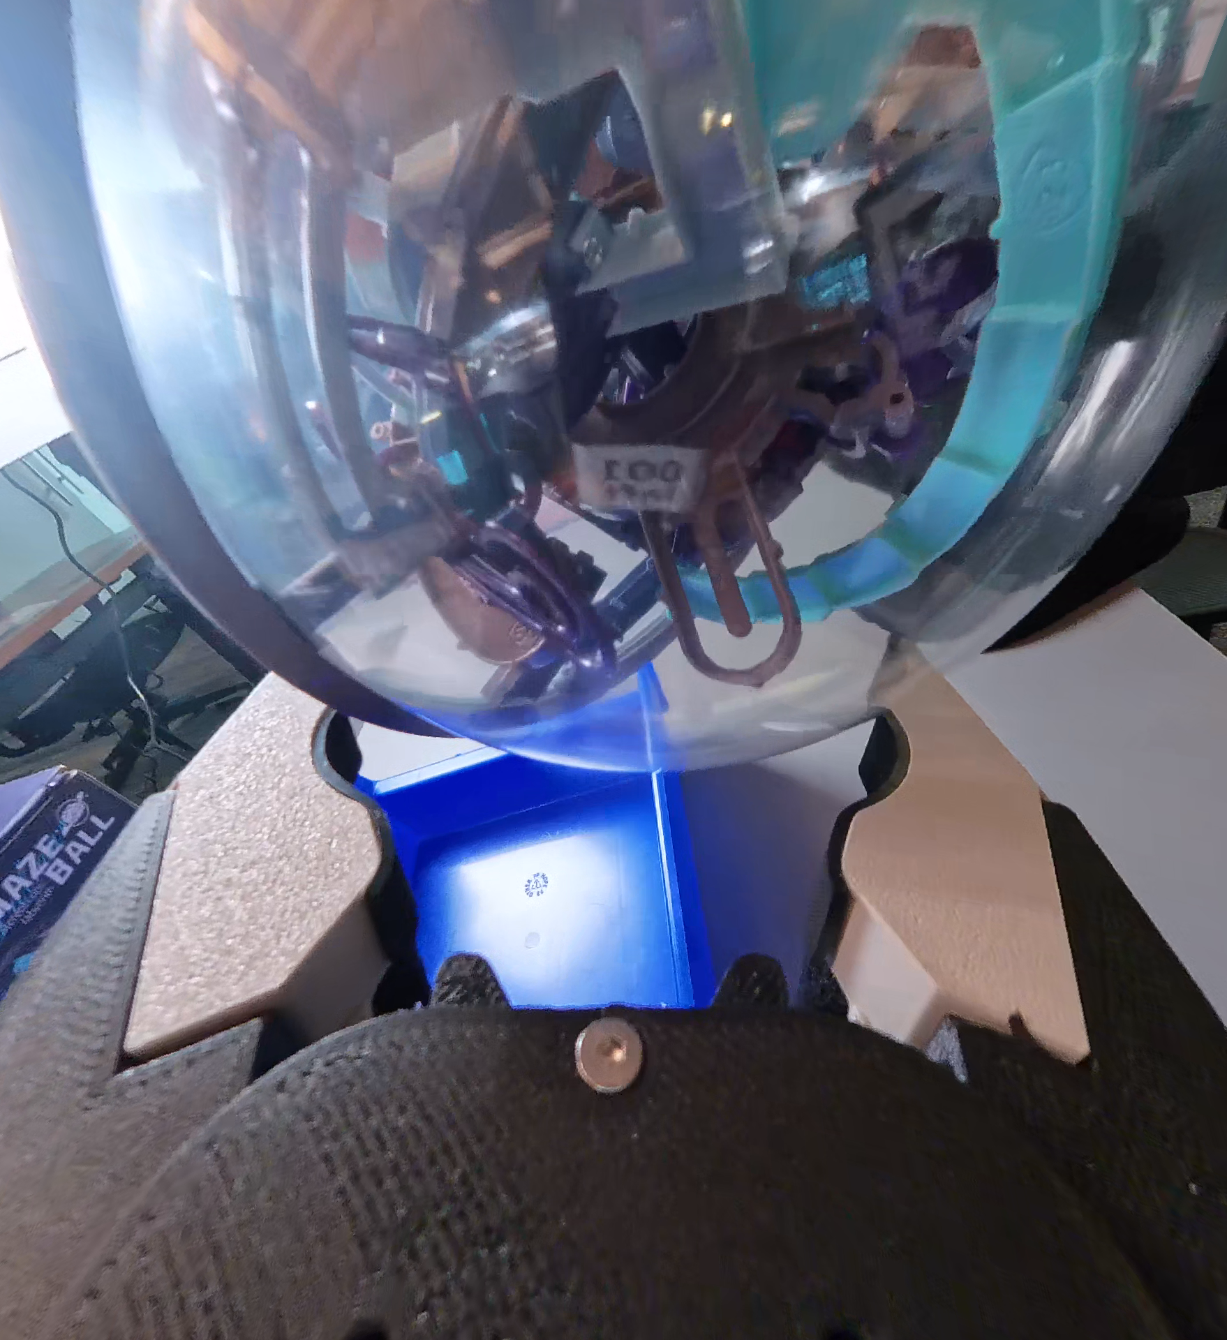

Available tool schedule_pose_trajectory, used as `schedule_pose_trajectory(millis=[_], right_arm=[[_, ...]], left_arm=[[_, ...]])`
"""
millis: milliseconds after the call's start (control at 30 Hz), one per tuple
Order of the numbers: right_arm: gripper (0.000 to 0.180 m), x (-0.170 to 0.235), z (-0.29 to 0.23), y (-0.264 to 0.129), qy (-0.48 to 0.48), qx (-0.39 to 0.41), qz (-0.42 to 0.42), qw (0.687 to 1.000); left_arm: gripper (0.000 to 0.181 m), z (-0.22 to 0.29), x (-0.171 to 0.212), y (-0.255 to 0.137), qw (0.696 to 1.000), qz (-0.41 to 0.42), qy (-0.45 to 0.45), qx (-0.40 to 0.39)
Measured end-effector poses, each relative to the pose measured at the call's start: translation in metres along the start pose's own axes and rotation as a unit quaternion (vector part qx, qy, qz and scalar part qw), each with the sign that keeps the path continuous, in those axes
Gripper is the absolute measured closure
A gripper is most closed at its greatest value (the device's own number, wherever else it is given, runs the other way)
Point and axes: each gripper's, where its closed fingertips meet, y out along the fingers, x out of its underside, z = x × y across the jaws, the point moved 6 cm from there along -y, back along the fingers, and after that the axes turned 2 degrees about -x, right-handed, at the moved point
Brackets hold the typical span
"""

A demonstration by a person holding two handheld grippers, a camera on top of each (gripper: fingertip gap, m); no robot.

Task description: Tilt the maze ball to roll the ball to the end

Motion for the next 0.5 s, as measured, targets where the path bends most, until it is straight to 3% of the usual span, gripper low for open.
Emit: schedule_pose_trajectory(millis=[233,500], right_arm=[[0.060,0.006,0.010,-0.004,0.024,-0.006,0.042,0.999],[0.054,0.023,0.016,-0.004,0.004,-0.008,0.029,1.000]], left_arm=[[0.039,-0.006,-0.011,-0.020,1.000,0.021,-0.005,0.013],[0.041,-0.011,-0.027,-0.045,0.999,0.030,0.009,0.008]])
